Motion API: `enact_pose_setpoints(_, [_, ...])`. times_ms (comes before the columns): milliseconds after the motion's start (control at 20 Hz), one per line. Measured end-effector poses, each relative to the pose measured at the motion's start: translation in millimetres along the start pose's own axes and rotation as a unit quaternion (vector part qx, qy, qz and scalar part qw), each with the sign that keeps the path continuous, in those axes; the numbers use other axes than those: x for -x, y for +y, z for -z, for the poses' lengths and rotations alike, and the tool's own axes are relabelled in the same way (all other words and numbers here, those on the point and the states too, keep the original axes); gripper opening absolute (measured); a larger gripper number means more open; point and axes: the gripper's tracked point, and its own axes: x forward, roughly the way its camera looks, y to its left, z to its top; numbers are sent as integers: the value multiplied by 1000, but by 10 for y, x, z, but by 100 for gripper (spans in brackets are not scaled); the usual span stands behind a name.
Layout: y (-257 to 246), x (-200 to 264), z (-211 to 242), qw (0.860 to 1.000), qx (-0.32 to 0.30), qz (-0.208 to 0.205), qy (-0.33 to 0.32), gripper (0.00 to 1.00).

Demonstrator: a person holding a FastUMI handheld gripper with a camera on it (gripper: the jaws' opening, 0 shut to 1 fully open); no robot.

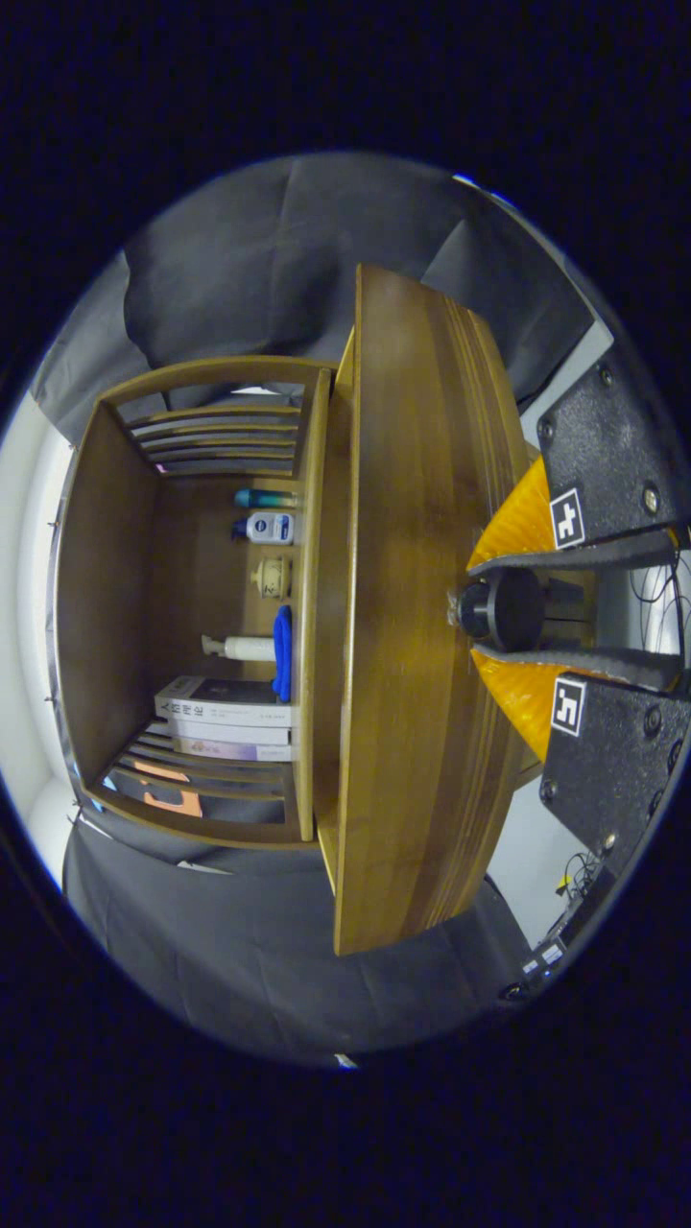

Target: Pull open the drawer, take out the items inside it, and place them on the countertop above the cabinet.

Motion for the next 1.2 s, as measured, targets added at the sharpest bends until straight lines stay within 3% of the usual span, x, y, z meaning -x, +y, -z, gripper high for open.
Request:
enact_pose_setpoints(500, [-20,465,219,999,-34,-9,23,35])
enact_pose_setpoints(800, [-23,506,250,999,-15,-11,28,36])
enact_pose_setpoints(950, [-106,562,210,999,-28,-16,25,47])
enact_pose_setpoints(1150, [-278,799,23,998,-53,-17,15,100])
enact_pose_setpoints(1200, [-350,831,-84,998,-55,-13,6,100])
